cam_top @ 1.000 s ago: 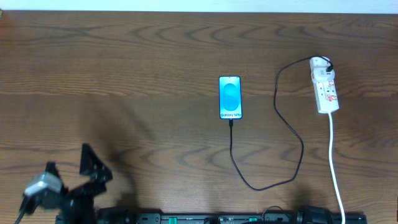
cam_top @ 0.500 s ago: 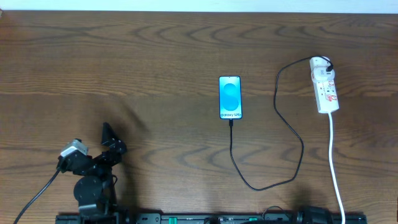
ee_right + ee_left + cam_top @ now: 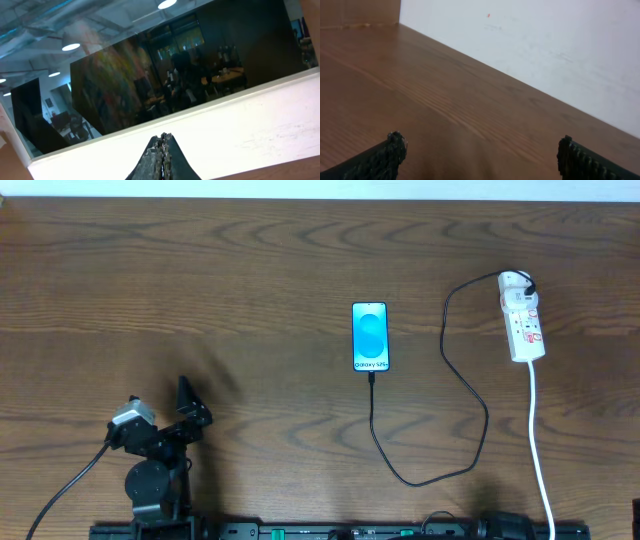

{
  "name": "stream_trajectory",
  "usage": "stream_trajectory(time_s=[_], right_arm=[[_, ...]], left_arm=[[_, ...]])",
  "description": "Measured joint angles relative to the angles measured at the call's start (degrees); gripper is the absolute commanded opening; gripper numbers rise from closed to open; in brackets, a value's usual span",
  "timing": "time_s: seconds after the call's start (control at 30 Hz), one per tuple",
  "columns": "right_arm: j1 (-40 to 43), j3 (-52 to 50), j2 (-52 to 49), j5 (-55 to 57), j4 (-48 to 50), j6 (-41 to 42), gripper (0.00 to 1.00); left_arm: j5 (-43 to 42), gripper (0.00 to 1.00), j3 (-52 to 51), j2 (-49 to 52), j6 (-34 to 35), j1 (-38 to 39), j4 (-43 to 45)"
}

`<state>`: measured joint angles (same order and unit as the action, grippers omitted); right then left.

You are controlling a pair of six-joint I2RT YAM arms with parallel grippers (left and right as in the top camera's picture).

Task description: Plug charger to phone and switch on socket

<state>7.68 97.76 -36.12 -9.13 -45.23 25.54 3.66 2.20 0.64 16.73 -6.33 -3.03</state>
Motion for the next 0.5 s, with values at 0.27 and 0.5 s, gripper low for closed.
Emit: stream_trajectory(time_s=[0.27, 0.5], right_arm=[[0.0, 0.0, 0.0, -0.11, -0.17, -0.13, 0.02], [0.0, 0.0, 0.0, -0.11, -0.92, -0.15, 0.02]], left_arm=[[-3.78, 0.98, -0.09, 0.59, -5.95, 0.0, -0.13], [-3.82, 0.98, -0.11, 0.61, -6.69, 0.0, -0.11]])
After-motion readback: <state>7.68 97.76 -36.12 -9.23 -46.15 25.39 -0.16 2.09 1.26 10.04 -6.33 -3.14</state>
